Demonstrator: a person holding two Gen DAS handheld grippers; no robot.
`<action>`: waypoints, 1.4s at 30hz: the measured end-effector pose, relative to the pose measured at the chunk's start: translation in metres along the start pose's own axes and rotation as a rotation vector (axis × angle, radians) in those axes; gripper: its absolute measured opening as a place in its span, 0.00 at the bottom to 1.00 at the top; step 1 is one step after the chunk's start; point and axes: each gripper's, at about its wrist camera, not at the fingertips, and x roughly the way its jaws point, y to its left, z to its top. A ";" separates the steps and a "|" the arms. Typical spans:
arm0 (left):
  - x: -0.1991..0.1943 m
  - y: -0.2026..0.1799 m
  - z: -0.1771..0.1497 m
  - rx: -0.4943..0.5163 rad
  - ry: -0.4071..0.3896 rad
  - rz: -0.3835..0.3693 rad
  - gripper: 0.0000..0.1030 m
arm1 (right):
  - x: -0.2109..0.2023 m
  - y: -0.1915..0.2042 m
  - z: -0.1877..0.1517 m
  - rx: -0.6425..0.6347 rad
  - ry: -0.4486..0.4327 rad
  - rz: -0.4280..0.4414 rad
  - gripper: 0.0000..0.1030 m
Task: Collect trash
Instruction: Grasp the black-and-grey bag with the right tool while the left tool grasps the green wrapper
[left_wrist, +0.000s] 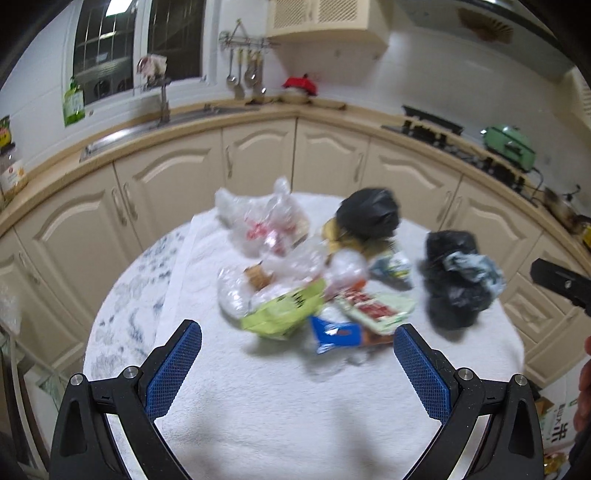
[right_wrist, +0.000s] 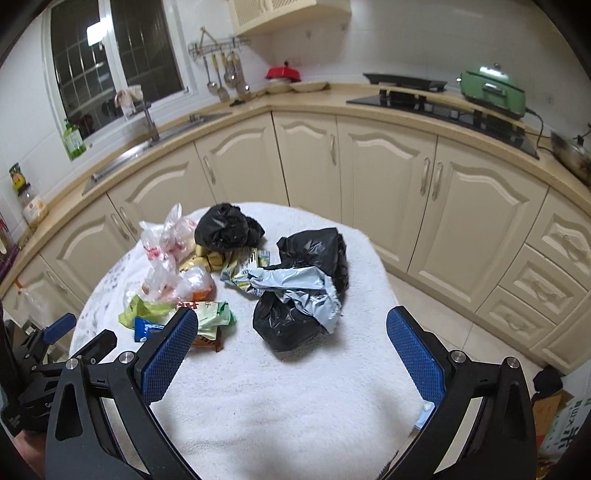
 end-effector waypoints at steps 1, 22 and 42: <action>0.009 -0.001 0.010 -0.003 0.010 0.006 0.99 | 0.004 0.001 0.000 -0.003 0.007 -0.002 1.00; 0.126 -0.008 0.063 0.087 0.152 -0.072 0.46 | 0.141 -0.012 0.018 0.055 0.221 0.032 0.80; 0.058 0.003 0.042 0.034 -0.005 -0.063 0.39 | 0.090 -0.016 -0.007 0.055 0.130 0.091 0.67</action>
